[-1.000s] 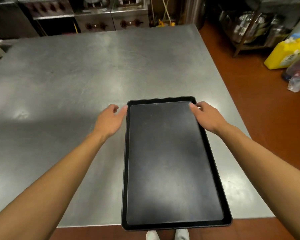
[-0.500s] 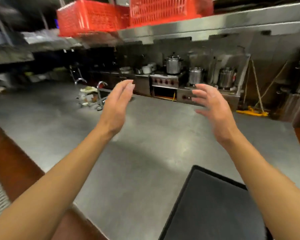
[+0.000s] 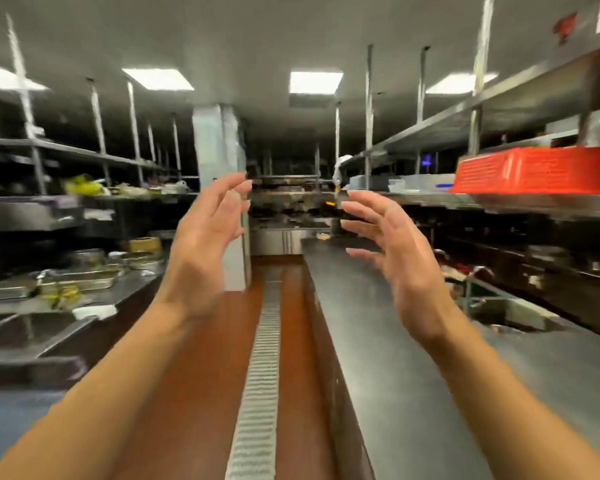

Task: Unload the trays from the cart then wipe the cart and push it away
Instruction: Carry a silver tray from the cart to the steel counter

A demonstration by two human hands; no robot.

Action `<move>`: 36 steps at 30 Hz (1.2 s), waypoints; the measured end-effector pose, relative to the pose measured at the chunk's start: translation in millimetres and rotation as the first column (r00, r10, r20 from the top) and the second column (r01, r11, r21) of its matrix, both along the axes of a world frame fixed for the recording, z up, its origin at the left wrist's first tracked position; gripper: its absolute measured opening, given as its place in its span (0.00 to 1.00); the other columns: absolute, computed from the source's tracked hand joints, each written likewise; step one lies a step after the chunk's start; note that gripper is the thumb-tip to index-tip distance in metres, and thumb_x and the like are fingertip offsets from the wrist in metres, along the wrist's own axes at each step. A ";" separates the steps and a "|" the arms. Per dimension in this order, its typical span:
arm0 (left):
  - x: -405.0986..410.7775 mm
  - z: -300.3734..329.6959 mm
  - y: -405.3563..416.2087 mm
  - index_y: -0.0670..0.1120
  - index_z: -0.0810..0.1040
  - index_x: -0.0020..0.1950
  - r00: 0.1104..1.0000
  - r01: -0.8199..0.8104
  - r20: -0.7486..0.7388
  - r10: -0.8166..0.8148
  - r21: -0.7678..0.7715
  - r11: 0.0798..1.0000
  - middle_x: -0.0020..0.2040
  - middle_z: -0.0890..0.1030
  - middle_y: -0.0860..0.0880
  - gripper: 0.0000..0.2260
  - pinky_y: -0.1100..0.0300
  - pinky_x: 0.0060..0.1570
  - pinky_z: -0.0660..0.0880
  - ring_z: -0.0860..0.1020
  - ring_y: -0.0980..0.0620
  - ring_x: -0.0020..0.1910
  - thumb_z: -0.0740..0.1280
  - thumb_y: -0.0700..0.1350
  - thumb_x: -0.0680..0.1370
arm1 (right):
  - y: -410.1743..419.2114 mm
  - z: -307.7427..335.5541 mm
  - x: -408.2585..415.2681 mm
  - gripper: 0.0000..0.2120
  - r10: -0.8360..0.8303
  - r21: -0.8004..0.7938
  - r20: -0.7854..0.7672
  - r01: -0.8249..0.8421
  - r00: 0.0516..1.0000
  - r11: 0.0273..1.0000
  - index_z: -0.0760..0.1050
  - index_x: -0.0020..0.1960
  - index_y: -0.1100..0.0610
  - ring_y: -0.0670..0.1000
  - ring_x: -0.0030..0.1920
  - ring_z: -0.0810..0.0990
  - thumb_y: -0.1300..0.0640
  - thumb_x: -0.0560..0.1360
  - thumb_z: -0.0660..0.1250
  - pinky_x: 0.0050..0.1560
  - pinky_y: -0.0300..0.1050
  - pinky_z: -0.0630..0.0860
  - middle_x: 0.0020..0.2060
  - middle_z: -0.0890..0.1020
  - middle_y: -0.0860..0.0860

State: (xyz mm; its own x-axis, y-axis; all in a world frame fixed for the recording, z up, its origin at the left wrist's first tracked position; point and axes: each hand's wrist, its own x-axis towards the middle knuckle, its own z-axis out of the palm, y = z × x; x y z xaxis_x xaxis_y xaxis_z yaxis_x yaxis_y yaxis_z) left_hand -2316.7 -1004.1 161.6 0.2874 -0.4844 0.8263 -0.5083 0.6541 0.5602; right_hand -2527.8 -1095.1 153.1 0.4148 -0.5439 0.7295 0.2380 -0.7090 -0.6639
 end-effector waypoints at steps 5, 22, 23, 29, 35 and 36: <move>95.5 -4.9 175.4 0.52 0.71 0.75 0.911 -0.412 -0.015 0.412 -0.018 0.911 0.69 0.78 0.56 0.29 0.41 0.70 0.71 0.76 0.54 0.69 0.55 0.65 0.79 | 106.4 19.3 149.2 0.16 0.346 0.165 0.039 -0.348 0.937 0.923 0.74 0.63 0.44 0.48 0.67 0.77 0.52 0.88 0.48 0.71 0.61 0.71 0.68 0.77 0.46; 219.2 -30.2 731.3 0.53 0.70 0.76 0.230 -0.973 -0.054 0.972 0.024 0.231 0.69 0.78 0.57 0.29 0.43 0.71 0.71 0.75 0.56 0.69 0.55 0.65 0.79 | 596.8 -36.2 466.9 0.23 0.948 -0.013 0.006 -0.948 0.319 0.319 0.65 0.77 0.45 0.43 0.71 0.73 0.43 0.85 0.47 0.71 0.58 0.72 0.73 0.72 0.43; 226.8 -31.6 747.5 0.53 0.70 0.76 0.209 -0.977 -0.059 0.976 0.031 0.211 0.69 0.78 0.57 0.29 0.43 0.71 0.71 0.75 0.56 0.69 0.55 0.66 0.79 | 615.4 -37.7 480.9 0.24 0.957 -0.014 0.006 -0.957 0.291 0.291 0.65 0.77 0.45 0.44 0.71 0.73 0.42 0.84 0.47 0.71 0.59 0.72 0.73 0.72 0.44; 280.7 -30.5 811.6 0.57 0.70 0.73 0.120 -0.990 -0.080 0.989 0.067 0.126 0.69 0.77 0.57 0.28 0.44 0.70 0.72 0.75 0.55 0.69 0.55 0.67 0.77 | 697.4 -31.4 552.8 0.30 0.983 0.020 0.003 -0.982 0.185 0.185 0.65 0.78 0.48 0.45 0.71 0.74 0.38 0.81 0.48 0.71 0.60 0.73 0.73 0.73 0.46; 358.6 -28.0 842.5 0.57 0.70 0.74 0.061 -0.996 -0.070 0.996 0.065 0.066 0.70 0.77 0.57 0.31 0.44 0.71 0.72 0.75 0.55 0.69 0.54 0.69 0.75 | 736.8 -28.0 641.7 0.29 0.993 0.005 -0.007 -0.993 0.119 0.119 0.65 0.78 0.49 0.47 0.71 0.74 0.39 0.81 0.49 0.71 0.62 0.72 0.73 0.73 0.47; 376.7 -28.8 846.4 0.56 0.70 0.74 0.049 -0.997 -0.065 0.997 0.055 0.053 0.70 0.77 0.57 0.31 0.44 0.71 0.71 0.75 0.56 0.69 0.54 0.68 0.75 | 742.3 -28.3 661.1 0.31 0.994 -0.017 -0.007 -0.994 0.112 0.112 0.66 0.78 0.49 0.47 0.71 0.74 0.36 0.80 0.50 0.71 0.62 0.72 0.72 0.74 0.47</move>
